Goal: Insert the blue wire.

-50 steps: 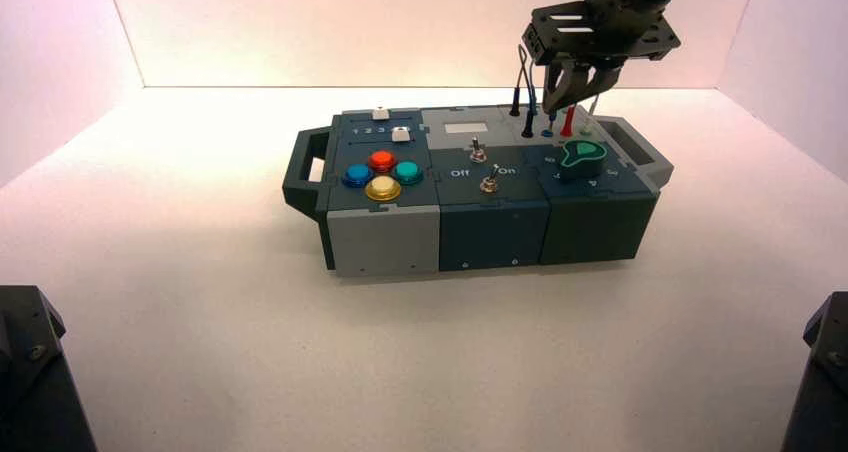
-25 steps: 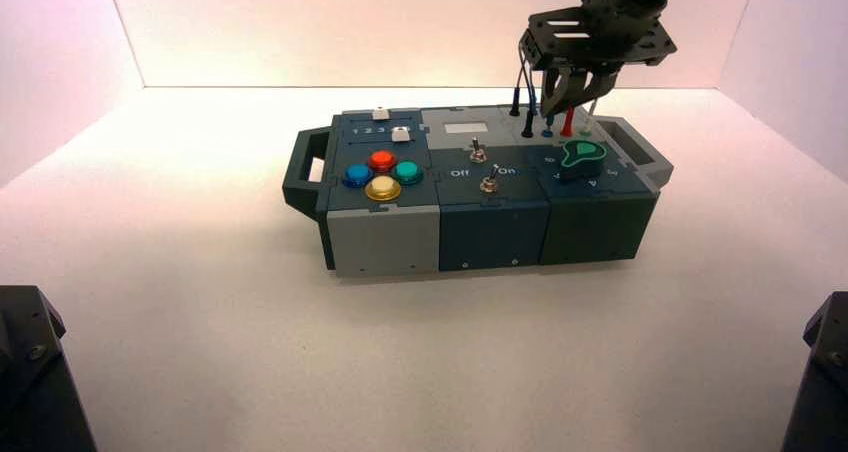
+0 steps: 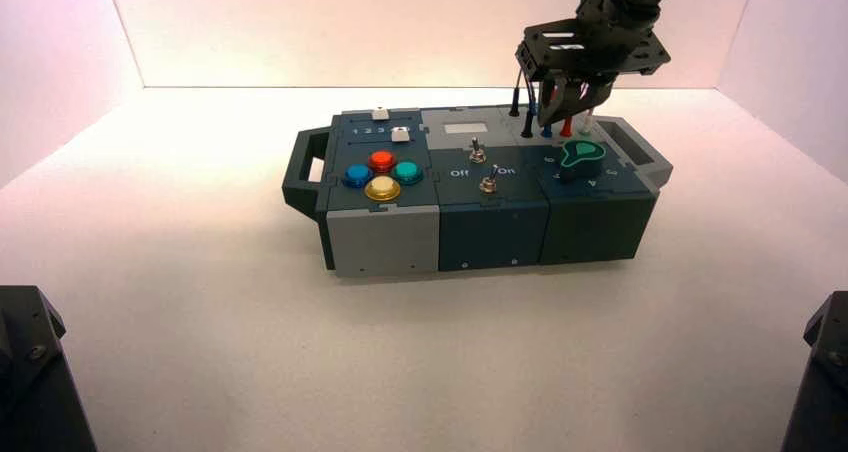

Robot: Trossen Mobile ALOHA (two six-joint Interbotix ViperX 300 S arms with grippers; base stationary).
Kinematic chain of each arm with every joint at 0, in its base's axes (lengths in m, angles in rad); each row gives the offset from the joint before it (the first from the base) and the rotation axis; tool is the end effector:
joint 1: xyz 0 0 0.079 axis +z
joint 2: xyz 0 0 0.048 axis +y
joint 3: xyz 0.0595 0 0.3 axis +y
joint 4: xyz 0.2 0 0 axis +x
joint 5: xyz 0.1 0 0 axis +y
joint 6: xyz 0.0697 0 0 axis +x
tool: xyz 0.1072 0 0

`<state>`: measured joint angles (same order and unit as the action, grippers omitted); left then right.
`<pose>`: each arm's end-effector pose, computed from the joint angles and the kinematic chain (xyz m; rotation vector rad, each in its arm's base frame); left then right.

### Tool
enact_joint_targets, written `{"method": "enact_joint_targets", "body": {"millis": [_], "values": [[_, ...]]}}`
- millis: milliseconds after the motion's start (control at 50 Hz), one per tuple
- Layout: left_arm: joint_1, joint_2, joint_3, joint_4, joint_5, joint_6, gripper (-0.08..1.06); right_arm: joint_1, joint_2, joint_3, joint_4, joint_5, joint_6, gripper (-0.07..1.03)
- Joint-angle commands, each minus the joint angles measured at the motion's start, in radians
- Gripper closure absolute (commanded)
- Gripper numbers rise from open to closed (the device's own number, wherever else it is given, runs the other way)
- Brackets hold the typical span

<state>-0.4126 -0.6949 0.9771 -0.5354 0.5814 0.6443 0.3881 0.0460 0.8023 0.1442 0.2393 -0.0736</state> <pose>0.2187 -0.1498 0.1906 0.2192 0.7482 -0.7320 0.3255 0.1396 0.0425 -0.1332 1.0866 0.3434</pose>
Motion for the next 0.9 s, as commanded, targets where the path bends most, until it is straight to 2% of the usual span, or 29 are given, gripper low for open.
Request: {"method": "enact_joint_targets", "body": {"millis": [20, 240, 400, 700, 900], "values": [[-0.003, -0.005, -0.011, 0.000, -0.006, 0.003, 1.00, 0.005, -0.015, -0.009, -0.002, 0.025, 0.000, 0.99], [-0.003, -0.006, -0.011, 0.002, -0.006, 0.003, 1.00, 0.005, -0.031, -0.038, -0.003, 0.127, -0.002, 0.98], [-0.003, -0.006, -0.011, 0.000, -0.006, 0.005, 1.01, 0.003, -0.037, -0.054, -0.008, 0.175, -0.003, 0.81], [-0.003, -0.014, -0.011, 0.002, -0.008, 0.005, 1.01, 0.005, -0.069, -0.071, -0.011, 0.235, -0.003, 0.67], [-0.003, -0.015, -0.009, 0.002, -0.008, 0.005, 1.01, 0.003, -0.106, -0.080, -0.011, 0.291, -0.003, 0.67]]}}
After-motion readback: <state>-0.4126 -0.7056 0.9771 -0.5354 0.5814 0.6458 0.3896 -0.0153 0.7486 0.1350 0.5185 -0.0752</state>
